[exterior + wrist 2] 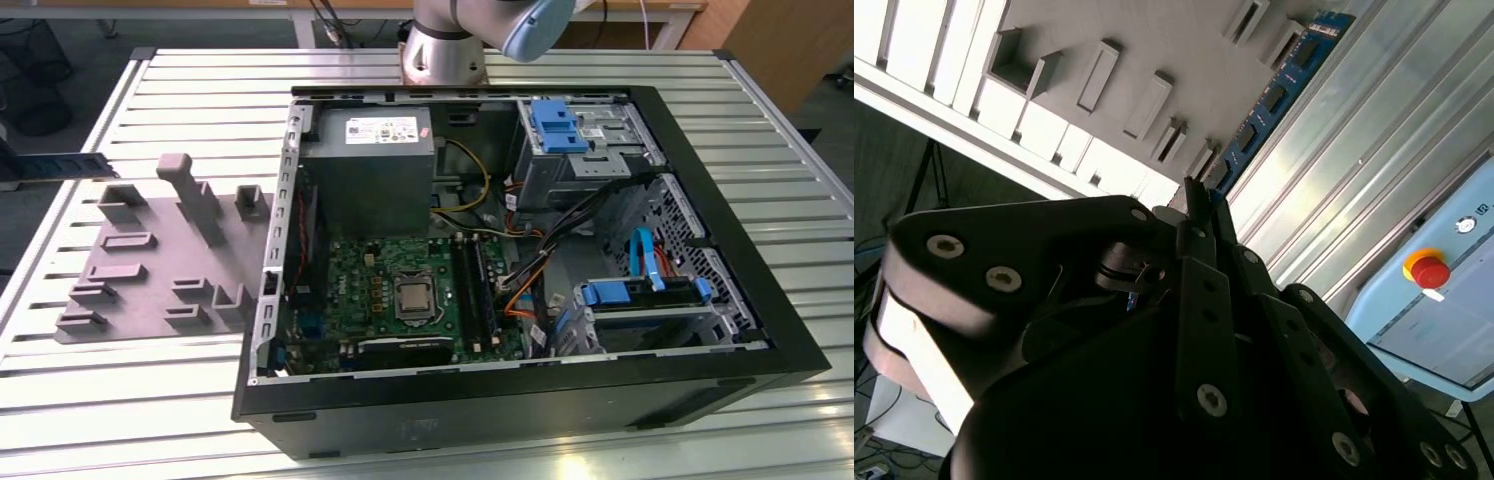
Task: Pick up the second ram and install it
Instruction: 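Pick up the second ram and move it above second insertion slot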
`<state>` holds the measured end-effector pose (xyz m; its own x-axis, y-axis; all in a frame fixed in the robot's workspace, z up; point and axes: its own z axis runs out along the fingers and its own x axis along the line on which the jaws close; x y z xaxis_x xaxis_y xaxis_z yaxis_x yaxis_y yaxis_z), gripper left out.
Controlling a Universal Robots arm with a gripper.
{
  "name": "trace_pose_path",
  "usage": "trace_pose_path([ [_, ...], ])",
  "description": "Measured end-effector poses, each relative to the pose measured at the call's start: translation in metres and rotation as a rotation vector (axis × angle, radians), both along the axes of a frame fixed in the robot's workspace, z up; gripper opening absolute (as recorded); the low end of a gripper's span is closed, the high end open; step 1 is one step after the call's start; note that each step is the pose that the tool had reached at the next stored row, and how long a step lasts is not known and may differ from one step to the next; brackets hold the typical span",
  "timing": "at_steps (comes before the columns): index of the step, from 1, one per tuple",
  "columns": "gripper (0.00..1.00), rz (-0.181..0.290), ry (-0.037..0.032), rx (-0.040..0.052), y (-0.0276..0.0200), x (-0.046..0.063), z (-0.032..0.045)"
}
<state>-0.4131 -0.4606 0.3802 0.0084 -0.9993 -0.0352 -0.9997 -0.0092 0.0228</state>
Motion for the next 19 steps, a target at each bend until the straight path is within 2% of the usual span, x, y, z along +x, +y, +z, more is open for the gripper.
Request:
trace_pose_path([
  [19,0.14,0.0,-0.0001,0.0001,-0.0001,0.0097,-0.0001],
])
